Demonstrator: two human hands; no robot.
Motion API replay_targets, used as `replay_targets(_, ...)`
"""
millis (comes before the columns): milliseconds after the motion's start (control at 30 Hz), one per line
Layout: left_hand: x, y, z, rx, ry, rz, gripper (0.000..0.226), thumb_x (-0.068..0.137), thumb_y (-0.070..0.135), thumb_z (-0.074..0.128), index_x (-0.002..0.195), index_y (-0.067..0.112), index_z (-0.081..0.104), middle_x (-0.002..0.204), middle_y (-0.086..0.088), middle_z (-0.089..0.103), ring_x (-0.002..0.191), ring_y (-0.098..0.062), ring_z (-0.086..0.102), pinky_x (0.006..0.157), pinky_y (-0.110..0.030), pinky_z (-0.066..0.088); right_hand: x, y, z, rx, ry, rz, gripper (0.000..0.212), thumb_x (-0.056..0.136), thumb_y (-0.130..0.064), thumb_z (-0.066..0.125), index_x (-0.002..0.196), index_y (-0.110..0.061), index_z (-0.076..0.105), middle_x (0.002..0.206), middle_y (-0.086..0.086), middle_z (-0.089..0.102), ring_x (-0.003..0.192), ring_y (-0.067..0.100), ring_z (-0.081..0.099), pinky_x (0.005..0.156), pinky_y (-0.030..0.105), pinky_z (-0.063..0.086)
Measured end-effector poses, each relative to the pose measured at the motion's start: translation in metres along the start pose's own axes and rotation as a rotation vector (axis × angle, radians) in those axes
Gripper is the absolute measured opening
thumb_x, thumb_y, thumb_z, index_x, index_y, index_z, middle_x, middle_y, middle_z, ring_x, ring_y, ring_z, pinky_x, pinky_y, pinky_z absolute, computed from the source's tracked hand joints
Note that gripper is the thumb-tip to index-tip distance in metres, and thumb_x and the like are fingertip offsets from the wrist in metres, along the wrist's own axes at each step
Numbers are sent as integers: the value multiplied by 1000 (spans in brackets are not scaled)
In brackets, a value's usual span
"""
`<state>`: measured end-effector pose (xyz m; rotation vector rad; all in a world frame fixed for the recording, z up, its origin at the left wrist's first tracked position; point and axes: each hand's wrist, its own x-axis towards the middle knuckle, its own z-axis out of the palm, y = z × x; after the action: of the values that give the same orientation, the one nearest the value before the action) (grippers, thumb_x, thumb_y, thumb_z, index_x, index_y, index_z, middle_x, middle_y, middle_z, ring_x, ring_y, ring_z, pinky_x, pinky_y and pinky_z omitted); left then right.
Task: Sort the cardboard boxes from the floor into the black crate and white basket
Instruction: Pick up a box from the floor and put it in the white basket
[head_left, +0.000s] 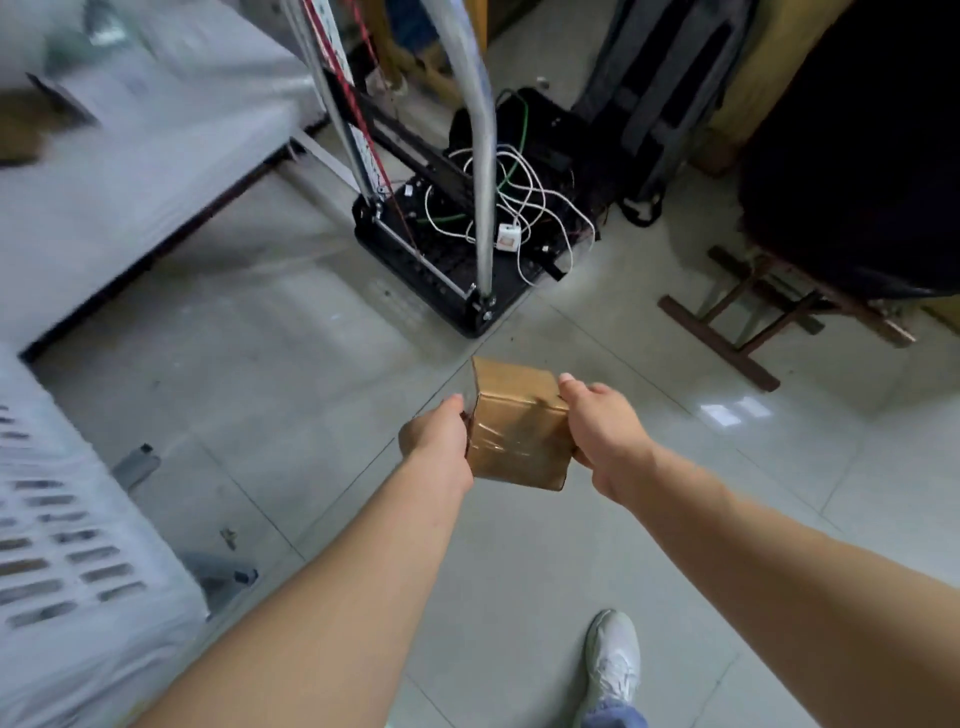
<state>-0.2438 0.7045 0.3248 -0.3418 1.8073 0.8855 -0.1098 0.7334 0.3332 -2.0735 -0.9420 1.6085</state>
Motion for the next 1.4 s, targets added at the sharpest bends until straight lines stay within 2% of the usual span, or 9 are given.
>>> replay_targets(300, -200, 108, -109, -190, -14, 223, 32, 78, 33, 75, 74, 12, 51, 106, -15, 66, 86, -30, 64, 86, -48, 53, -200, -155, -8, 31, 6, -233, 24, 92, -36, 49, 84, -15, 59, 84, 4, 56, 78, 22, 51, 73, 31, 42)
replay_targets(433, -268, 136, -160, -159, -117, 338, 48, 71, 54, 74, 96, 16, 56, 107, -9, 64, 91, -27, 64, 80, -38, 54, -278, -202, -2, 16, 17, -377, 33, 91, -34, 51, 66, -13, 55, 69, 4, 53, 65, 20, 49, 66, 30, 41)
replay_targets(600, -329, 163, -225, -172, -81, 544, 68, 67, 45, 77, 121, 12, 53, 115, -11, 61, 96, -29, 63, 76, -40, 56, -346, -246, 28, 57, -98, -471, 19, 88, -24, 53, 91, -9, 64, 71, 4, 50, 62, 20, 46, 56, 28, 37)
replay_targets(700, -354, 177, -267, -233, -36, 638, 63, 65, 43, 76, 116, 12, 55, 107, -10, 64, 90, -25, 63, 61, -30, 52, -377, -268, 51, 41, -187, -484, 19, 89, -24, 50, 102, -12, 56, 74, 2, 47, 62, 17, 43, 53, 28, 34)
replay_targets(800, -366, 179, -310, -313, 24, 701, 49, 62, 40, 76, 102, 14, 63, 97, -8, 69, 83, -23, 67, 65, -32, 56, -403, -282, 75, 48, -323, -503, 10, 88, -22, 49, 88, -13, 53, 79, 3, 49, 71, 18, 46, 65, 32, 38)
replay_targets(900, -371, 167, -352, -414, 77, 714, 38, 61, 39, 75, 90, 17, 66, 88, -4, 71, 75, -19, 68, 53, -28, 55, -426, -285, 98, -10, -465, -549, 13, 88, -24, 52, 77, -17, 51, 80, 2, 52, 73, 17, 49, 70, 31, 42)
replay_targets(1100, -361, 126, -419, -613, 120, 688, 37, 61, 36, 79, 93, 22, 67, 101, -6, 71, 95, -25, 66, 80, -39, 55, -452, -262, 142, -129, -722, -418, 13, 86, -23, 60, 76, -18, 54, 69, 0, 55, 60, 12, 50, 50, 23, 36)
replay_targets(1267, -340, 108, -463, -728, 137, 624, 52, 75, 48, 74, 114, 18, 57, 96, 3, 68, 85, -15, 63, 55, -27, 51, -463, -240, 191, -243, -783, -364, 12, 87, -21, 61, 78, -15, 54, 70, 4, 54, 60, 17, 51, 51, 26, 39)
replay_targets(1400, -305, 107, -491, -684, 235, 519, 59, 78, 56, 66, 120, 16, 54, 114, -4, 63, 99, -24, 60, 86, -43, 52, -462, -222, 231, -299, -755, -327, 12, 86, -18, 61, 82, -8, 55, 67, 8, 56, 51, 19, 56, 41, 21, 41)
